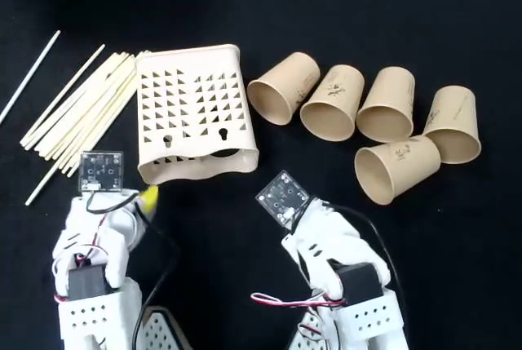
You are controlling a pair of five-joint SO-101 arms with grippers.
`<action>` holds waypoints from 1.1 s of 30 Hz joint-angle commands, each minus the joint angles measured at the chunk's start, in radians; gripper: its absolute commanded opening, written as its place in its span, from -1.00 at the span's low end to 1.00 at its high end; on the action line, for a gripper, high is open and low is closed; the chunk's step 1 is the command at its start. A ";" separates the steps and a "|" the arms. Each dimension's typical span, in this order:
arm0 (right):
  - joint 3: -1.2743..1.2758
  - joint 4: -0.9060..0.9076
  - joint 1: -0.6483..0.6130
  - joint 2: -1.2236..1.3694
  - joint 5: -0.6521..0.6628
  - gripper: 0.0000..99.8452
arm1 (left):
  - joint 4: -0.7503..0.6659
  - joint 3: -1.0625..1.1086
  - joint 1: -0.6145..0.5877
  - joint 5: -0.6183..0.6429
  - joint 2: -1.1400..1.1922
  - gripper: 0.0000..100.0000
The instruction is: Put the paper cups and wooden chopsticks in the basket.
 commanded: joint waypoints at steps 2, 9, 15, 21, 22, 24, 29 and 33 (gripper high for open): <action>0.001 -0.012 0.008 -0.056 -0.008 -0.81 | 0.127 -0.136 0.041 0.038 -0.003 -0.38; 0.001 -0.012 -0.064 -0.056 -0.009 -0.81 | 0.063 -0.177 0.116 0.166 0.008 -0.38; 0.002 -0.012 -0.078 -0.056 -0.009 -0.81 | -0.199 -0.156 0.131 0.229 0.239 -0.38; 0.002 -0.020 -0.078 -0.056 -0.029 -0.81 | -0.529 -0.182 0.197 0.316 0.709 -0.39; 0.002 -0.021 -0.078 -0.056 -0.038 -0.81 | -0.555 -0.193 0.206 0.308 0.779 -0.39; 0.002 -0.026 -0.078 -0.058 -0.043 -0.81 | -0.566 -0.249 0.203 0.296 0.902 -0.39; 0.002 -0.028 -0.075 -0.058 -0.044 -0.81 | -0.594 -0.357 0.160 0.318 1.043 -0.50; 0.002 -0.028 -0.075 -0.058 -0.044 -0.81 | -0.694 -0.334 0.188 0.285 1.049 -0.78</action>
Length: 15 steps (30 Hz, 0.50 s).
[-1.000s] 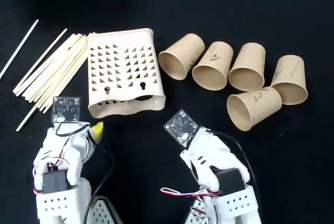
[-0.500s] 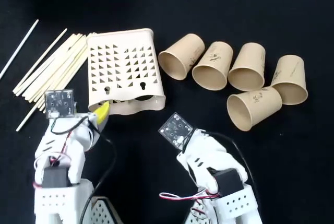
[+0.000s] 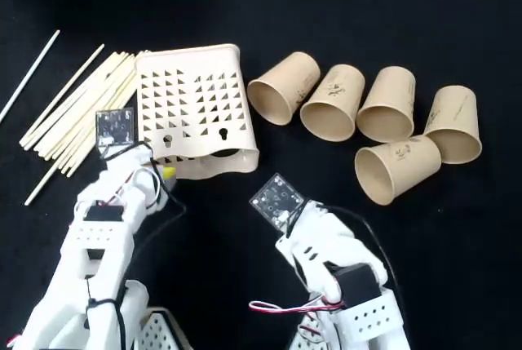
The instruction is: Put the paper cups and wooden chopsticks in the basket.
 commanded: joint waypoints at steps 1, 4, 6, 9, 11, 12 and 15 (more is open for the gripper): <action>0.002 -0.018 -0.008 -0.058 -0.008 -0.81 | -0.087 -0.028 0.022 -0.032 0.005 -0.87; 0.002 -0.018 -0.006 -0.058 -0.008 -0.81 | -0.107 -0.018 0.050 -0.075 0.003 -0.92; 0.002 -0.018 -0.006 -0.058 -0.008 -0.81 | -0.104 -0.015 0.054 -0.084 -0.015 -0.95; 0.002 -0.018 -0.006 -0.058 -0.008 -0.81 | 0.021 -0.039 0.048 -0.083 -0.095 -0.94; 0.002 -0.018 -0.006 -0.058 -0.006 -0.81 | 0.175 -0.087 0.053 -0.060 -0.180 -0.94; 0.002 -0.018 -0.006 -0.058 -0.006 -0.81 | 0.255 -0.119 0.056 -0.026 -0.229 -0.94; 0.002 -0.018 -0.005 -0.058 -0.006 -0.81 | 0.470 -0.242 0.065 0.064 -0.385 -0.94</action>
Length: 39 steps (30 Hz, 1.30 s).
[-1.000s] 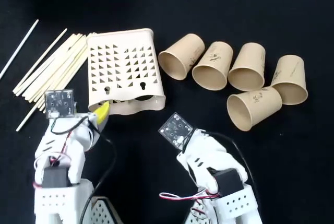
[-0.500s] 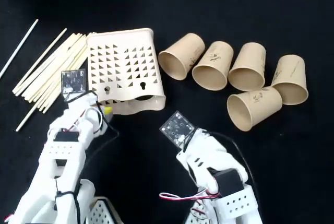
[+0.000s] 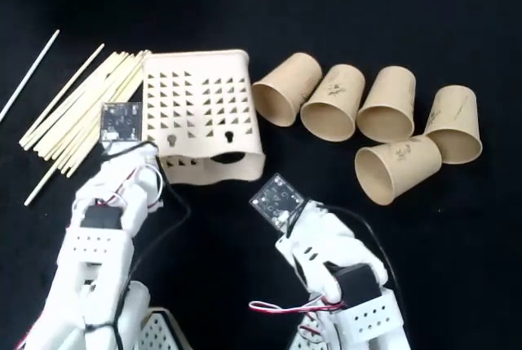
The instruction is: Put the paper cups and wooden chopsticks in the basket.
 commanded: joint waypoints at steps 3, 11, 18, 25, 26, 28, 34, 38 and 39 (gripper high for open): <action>0.002 -0.018 -0.002 -0.056 -0.006 -0.81 | 0.391 -0.300 0.059 0.094 -0.258 -0.94; 0.002 -0.018 0.037 -0.056 -0.006 -0.81 | 0.582 -0.542 0.079 0.089 -0.284 -0.94; 0.002 -0.018 0.038 -0.056 -0.006 -0.81 | 0.582 -0.578 0.079 0.091 -0.133 -0.94; -0.008 -0.008 0.038 -0.056 -0.008 -0.81 | 0.605 -0.581 0.073 0.087 -0.063 -0.80; -0.018 -0.002 0.040 -0.056 -0.008 -0.80 | 0.621 -0.591 0.059 0.094 -0.064 -0.68; -0.035 0.021 0.058 -0.056 -0.002 -0.80 | 0.664 -0.611 0.028 0.095 -0.077 -0.43; -0.125 0.075 0.147 -0.056 0.071 -0.80 | 0.756 -0.688 -0.068 0.087 -0.173 -0.32; -0.203 0.083 0.209 -0.048 0.144 -0.80 | 0.761 -0.717 -0.077 0.087 -0.215 -0.32; -0.242 0.086 0.233 -0.047 0.164 -0.80 | 0.761 -0.722 -0.088 0.087 -0.213 -0.32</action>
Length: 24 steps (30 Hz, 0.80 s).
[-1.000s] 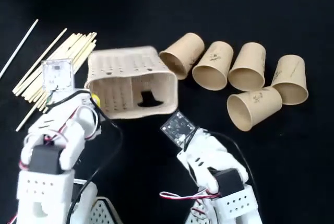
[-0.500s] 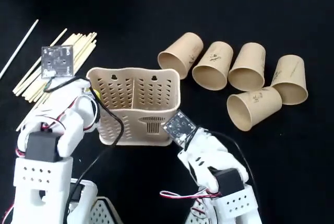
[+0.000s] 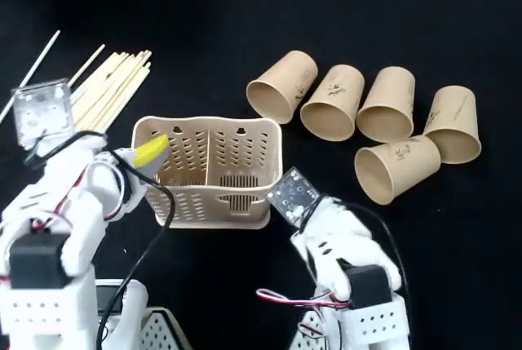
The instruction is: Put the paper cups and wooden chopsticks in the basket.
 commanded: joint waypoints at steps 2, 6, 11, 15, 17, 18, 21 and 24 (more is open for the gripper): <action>-0.236 0.043 0.118 -0.039 0.095 -0.80 | -0.003 -0.056 -0.058 0.000 -0.008 -0.32; -0.524 0.141 0.232 0.062 0.221 -0.52 | -0.003 -0.054 -0.136 -0.031 0.017 -0.32; -0.750 0.071 0.407 0.381 0.325 -0.53 | 0.014 -0.035 -0.179 -0.095 0.018 -0.32; -0.789 -0.091 0.496 0.682 0.328 -0.49 | 0.017 0.025 -0.182 -0.107 0.018 -0.32; -0.791 -0.147 0.511 0.794 0.328 -0.48 | 0.017 0.047 -0.182 -0.107 0.018 -0.32; -0.789 -0.164 0.512 0.834 0.328 -0.48 | 0.017 0.058 -0.180 -0.107 0.018 -0.32; -0.785 -0.178 0.511 0.911 0.330 -0.48 | 0.017 0.088 -0.174 -0.107 0.018 -0.32; -0.783 -0.181 0.509 0.961 0.341 -0.48 | -0.005 0.128 -0.174 -0.107 0.018 -0.32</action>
